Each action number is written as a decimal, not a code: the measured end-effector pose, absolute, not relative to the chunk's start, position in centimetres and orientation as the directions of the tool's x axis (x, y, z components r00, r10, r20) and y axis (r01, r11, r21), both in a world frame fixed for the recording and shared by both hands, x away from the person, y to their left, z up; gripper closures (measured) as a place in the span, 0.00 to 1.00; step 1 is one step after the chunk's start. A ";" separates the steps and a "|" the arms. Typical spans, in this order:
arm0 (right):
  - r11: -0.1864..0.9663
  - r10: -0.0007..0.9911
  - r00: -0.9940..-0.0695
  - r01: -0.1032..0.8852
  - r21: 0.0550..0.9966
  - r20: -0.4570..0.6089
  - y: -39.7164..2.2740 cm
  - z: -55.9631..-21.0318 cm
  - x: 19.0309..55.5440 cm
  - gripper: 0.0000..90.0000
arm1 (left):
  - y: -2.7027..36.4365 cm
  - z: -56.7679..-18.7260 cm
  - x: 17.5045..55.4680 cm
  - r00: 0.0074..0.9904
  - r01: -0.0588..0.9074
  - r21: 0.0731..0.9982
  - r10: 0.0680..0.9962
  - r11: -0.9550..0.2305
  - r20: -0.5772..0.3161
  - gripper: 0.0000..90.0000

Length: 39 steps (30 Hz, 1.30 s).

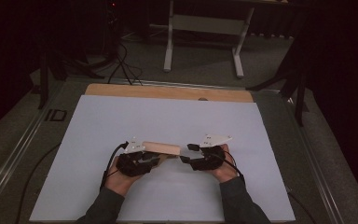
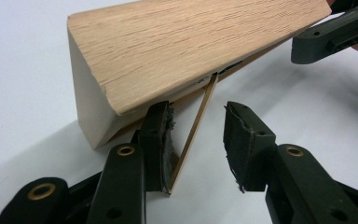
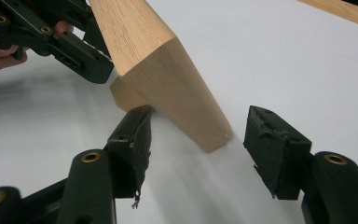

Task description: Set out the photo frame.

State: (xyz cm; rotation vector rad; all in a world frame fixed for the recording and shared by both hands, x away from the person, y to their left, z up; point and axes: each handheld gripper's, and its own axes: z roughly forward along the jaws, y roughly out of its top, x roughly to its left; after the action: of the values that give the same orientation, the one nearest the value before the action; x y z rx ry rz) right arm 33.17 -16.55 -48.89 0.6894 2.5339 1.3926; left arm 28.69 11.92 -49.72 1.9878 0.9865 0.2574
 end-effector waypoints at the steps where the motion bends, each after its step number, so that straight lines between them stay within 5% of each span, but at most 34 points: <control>1: 0.458 0.470 -0.880 0.315 0.831 0.075 -16.6 -48.9 33.2 0.46 | 11.9 -49.7 28.7 0.664 0.544 0.784 0.725 -0.300 -0.183 0.68; 39: 0.428 0.591 -0.804 0.381 0.820 0.065 -18.3 -49.2 34.2 0.53 | 12.1 -49.5 28.1 0.672 0.527 0.789 0.723 -0.316 -0.159 0.74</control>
State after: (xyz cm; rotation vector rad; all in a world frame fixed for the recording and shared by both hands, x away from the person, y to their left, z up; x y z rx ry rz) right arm 34.18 -18.28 -49.17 0.8496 2.4501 1.3151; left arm 28.10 12.13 -49.48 1.9986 0.9675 0.2794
